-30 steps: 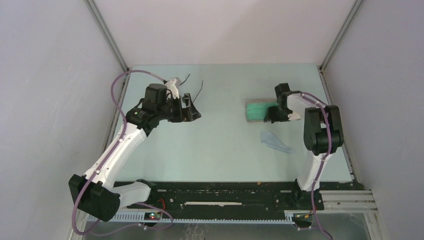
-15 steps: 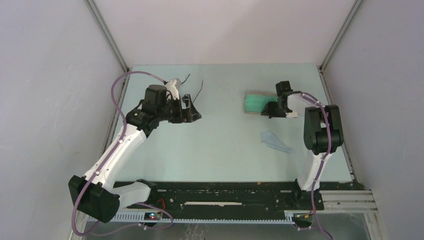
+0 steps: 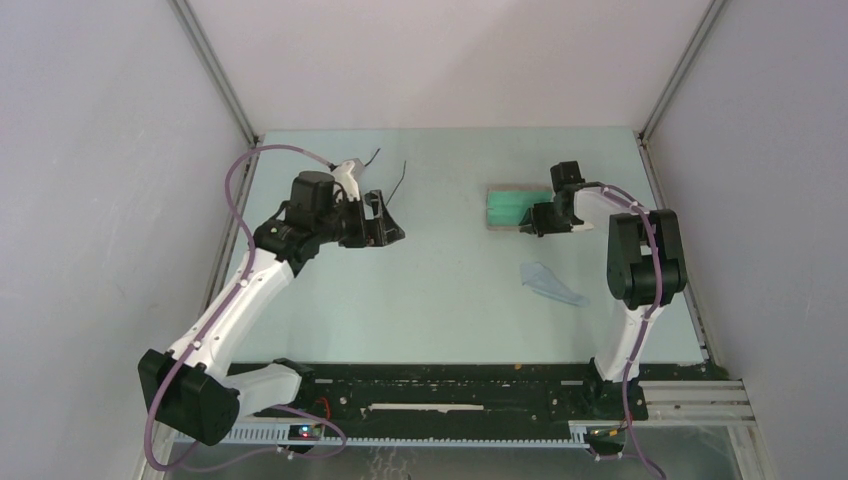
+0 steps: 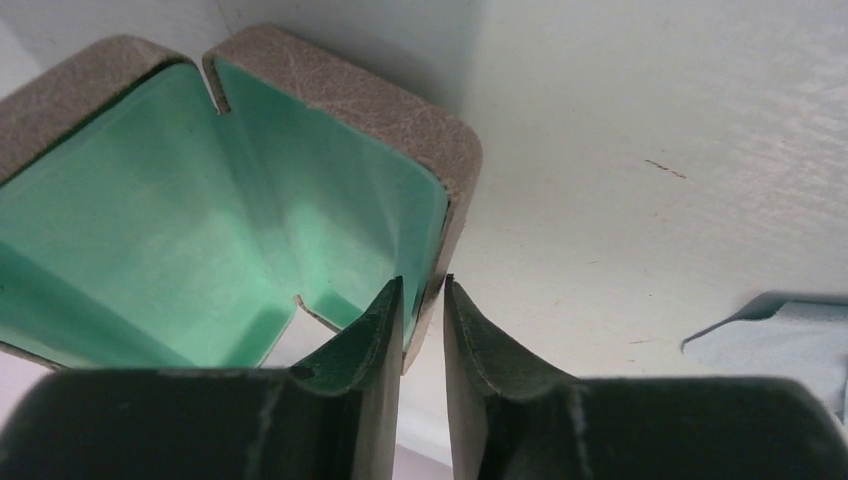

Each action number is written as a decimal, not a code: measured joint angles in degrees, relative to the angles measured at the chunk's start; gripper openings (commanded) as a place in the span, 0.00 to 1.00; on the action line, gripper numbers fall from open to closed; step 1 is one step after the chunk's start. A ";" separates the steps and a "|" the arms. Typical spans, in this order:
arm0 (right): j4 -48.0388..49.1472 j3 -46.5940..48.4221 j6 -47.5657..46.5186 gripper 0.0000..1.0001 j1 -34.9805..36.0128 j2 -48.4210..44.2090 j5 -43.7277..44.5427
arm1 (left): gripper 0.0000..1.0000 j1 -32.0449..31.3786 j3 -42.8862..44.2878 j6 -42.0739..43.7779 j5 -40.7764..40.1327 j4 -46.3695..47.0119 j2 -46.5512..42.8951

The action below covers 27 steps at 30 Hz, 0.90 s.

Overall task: Organize the sunglasses
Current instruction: Move the sunglasses case at the center of the board, then move the glasses cleaning cloth to the center of the board.

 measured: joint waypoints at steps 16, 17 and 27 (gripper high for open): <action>7.06 -6.80 -16.24 0.46 3.30 -10.05 1.99 | 0.86 0.00 -0.20 -0.55 1.92 1.38 -0.04; 7.08 -7.39 -18.27 0.46 3.69 -11.58 2.10 | 0.86 0.00 -0.20 -0.57 1.90 1.38 -0.04; 3.30 -14.95 -39.36 0.45 6.82 -30.95 11.08 | 0.89 1.84 -0.20 -2.03 1.22 0.87 -3.74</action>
